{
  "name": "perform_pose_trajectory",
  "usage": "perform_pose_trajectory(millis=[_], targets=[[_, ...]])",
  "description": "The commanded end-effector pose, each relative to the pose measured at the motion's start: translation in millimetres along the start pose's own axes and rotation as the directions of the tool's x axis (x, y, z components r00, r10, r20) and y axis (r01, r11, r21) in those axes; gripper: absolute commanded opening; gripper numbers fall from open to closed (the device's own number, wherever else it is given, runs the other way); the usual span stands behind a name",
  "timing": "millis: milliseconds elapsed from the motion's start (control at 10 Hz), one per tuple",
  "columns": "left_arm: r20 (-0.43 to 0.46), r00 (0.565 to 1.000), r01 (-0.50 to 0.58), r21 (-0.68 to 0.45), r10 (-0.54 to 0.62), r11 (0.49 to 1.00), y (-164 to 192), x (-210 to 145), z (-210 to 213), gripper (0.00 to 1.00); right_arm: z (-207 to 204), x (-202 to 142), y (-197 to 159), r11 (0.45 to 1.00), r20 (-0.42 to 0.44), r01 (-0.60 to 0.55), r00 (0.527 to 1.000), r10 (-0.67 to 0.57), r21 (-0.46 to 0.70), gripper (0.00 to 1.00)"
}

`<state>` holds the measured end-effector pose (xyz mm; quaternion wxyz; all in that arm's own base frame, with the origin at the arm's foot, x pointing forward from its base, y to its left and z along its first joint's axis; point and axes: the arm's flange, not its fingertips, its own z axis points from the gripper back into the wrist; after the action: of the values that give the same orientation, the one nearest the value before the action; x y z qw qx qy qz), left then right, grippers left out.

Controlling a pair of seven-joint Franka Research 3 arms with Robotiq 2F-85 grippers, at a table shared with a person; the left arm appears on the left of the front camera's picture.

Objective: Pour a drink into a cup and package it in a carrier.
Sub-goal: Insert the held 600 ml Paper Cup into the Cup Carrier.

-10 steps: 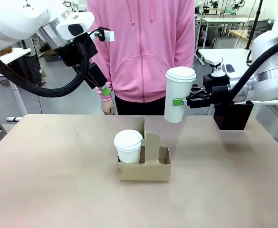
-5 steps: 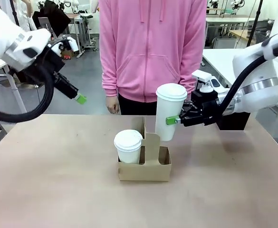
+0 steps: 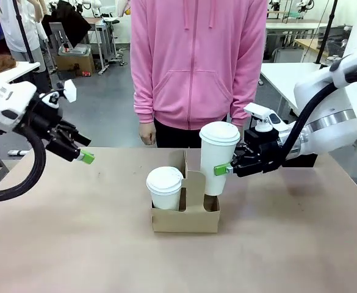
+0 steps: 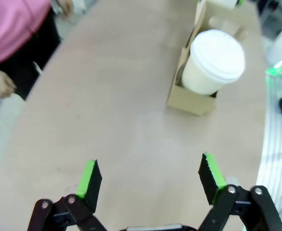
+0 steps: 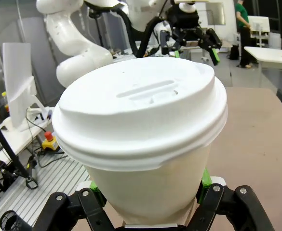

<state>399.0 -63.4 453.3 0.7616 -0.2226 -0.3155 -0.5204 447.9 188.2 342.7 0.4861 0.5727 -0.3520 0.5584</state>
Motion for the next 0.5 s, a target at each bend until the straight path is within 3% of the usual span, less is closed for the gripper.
perform_pose_trajectory(millis=[0, 300, 400], targets=[[0.031, 0.999, -0.010, -0.012, 0.011, 1.000, 0.3, -14.3, 0.7, 1.00, -9.1, -11.4, 0.1, 0.999, 0.006, -0.038, 0.999, 0.038, 0.020, 0.81], [0.050, 0.996, -0.069, -0.021, 0.070, 0.997, 3.0, -14.7, 3.6, 1.00, -19.9, -27.8, -3.2, 0.999, 0.020, -0.031, 0.999, 0.031, 0.022, 0.81], [0.009, 0.999, -0.048, -0.004, 0.048, 0.999, 3.9, -18.4, 5.8, 1.00, -21.4, -32.8, -5.1, 0.999, 0.026, -0.032, 0.999, 0.032, 0.018, 0.81]])
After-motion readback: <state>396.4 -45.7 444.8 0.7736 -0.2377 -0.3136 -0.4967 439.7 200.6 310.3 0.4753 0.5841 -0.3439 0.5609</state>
